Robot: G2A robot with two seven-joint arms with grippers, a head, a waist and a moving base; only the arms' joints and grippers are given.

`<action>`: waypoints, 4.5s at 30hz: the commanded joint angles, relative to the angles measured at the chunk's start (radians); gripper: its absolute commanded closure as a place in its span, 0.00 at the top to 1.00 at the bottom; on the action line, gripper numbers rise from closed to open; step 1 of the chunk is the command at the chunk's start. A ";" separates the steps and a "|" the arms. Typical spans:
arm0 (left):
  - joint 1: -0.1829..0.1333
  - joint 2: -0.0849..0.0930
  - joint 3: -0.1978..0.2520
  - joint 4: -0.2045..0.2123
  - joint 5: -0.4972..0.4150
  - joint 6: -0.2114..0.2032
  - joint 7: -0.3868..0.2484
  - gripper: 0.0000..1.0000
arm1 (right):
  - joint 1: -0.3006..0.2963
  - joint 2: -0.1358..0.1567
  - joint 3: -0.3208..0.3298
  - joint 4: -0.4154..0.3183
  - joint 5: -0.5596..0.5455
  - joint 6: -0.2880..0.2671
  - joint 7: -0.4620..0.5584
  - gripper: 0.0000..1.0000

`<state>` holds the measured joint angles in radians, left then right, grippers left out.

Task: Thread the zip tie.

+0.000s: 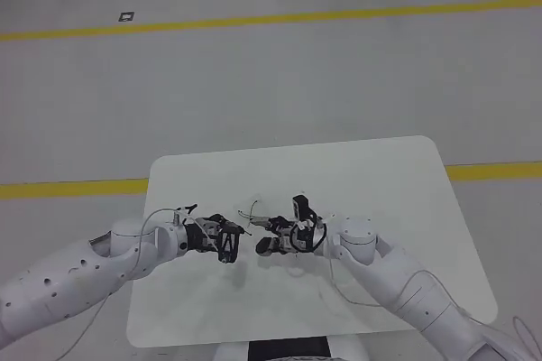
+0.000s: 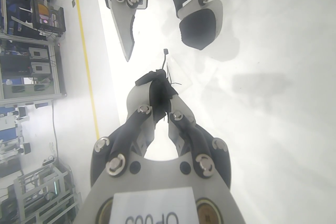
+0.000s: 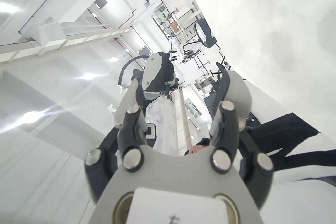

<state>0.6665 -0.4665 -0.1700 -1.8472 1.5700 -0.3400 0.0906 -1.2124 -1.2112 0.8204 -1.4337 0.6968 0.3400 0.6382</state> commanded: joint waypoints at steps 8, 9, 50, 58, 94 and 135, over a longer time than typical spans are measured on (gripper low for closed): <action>0.000 0.000 0.000 0.000 0.000 0.000 0.000 0.00 | -0.013 0.011 0.002 -0.030 0.002 0.000 0.003 0.18; 0.000 0.000 0.000 0.000 0.000 0.000 0.000 0.00 | -0.013 0.011 0.001 -0.032 0.002 0.000 0.002 0.18; 0.000 0.000 0.000 0.000 0.000 0.000 0.000 0.00 | -0.007 0.005 0.004 -0.044 0.000 0.000 0.013 0.05; 0.000 0.000 0.000 0.000 0.000 0.000 0.000 0.00 | -0.003 0.005 0.002 -0.039 -0.002 0.000 0.012 0.00; 0.043 0.035 0.000 0.109 -0.217 0.001 0.234 1.00 | -0.050 0.043 0.066 -0.110 -0.208 -0.037 0.050 0.00; 0.128 0.070 0.000 -0.002 -1.168 0.000 -0.149 1.00 | -0.113 0.113 0.117 -0.231 -0.714 -0.283 0.238 0.00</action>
<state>0.7951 -0.3966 -0.1700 -1.8407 0.4058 -0.3400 -0.0267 -1.3261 -1.0988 0.9373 -1.6665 -0.0160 0.0582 0.8742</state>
